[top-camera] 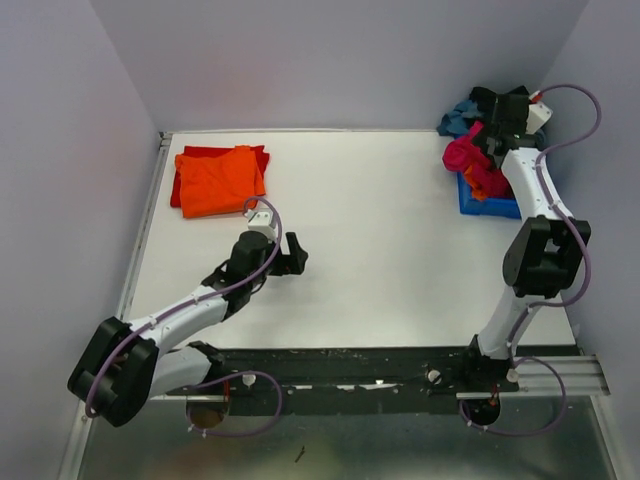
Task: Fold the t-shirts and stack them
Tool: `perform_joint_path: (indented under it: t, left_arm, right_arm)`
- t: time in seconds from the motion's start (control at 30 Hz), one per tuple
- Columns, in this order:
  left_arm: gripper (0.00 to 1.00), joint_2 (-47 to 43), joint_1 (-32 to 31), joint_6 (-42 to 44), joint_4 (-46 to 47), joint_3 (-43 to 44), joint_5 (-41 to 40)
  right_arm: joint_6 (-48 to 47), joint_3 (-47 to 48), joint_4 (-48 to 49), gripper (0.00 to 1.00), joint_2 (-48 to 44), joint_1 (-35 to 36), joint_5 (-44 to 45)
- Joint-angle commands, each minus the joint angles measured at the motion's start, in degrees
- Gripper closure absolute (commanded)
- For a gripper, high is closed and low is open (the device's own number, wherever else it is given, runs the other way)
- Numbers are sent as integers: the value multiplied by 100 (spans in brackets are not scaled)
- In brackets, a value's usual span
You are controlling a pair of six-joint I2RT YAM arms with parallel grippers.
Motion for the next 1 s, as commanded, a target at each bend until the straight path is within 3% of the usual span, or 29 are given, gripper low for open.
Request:
perform_joint_path:
  t: [0.0,0.13,0.23,0.3,0.37,0.47,0.7,0.73,0.8,0.97]
  left_arm:
    - [1,105,-14,-22,120,65,153]
    - [1,202,-23,-4,120,109,144]
    - [1,264,-14,14,85,144,118]
    - [1,264,-23,22,76,135,91]
    - [1,264,-23,31,76,144,82]
    - [1,255,-14,49,67,144,56]
    - [1,255,-23,75,58,161,56]
    - [1,255,-14,75,58,162,56]
    - [1,264,-14,84,58,161,47]
    - [1,325,-23,93,50,170,65]
  right_arm:
    - [-157,591,-294,24,498,-167,-92]
    - [-34,828,-303,26,902,-291,-127]
    - [-42,864,-285,49,1026,-326,-136]
    - [-87,811,-268,72,965,-335,-31]
    - [-113,662,-198,88,772,-335,48]
    - [-174,443,-162,99,395,-326,75]
    - [-288,-409,136,99,-985,-326,-153]
    - [-376,-515,259,96,-1108,-335,-284]
    - [-420,-499,304,65,-1066,-335,-382]
    - [-350,-25,233,62,-285,-449,-741]
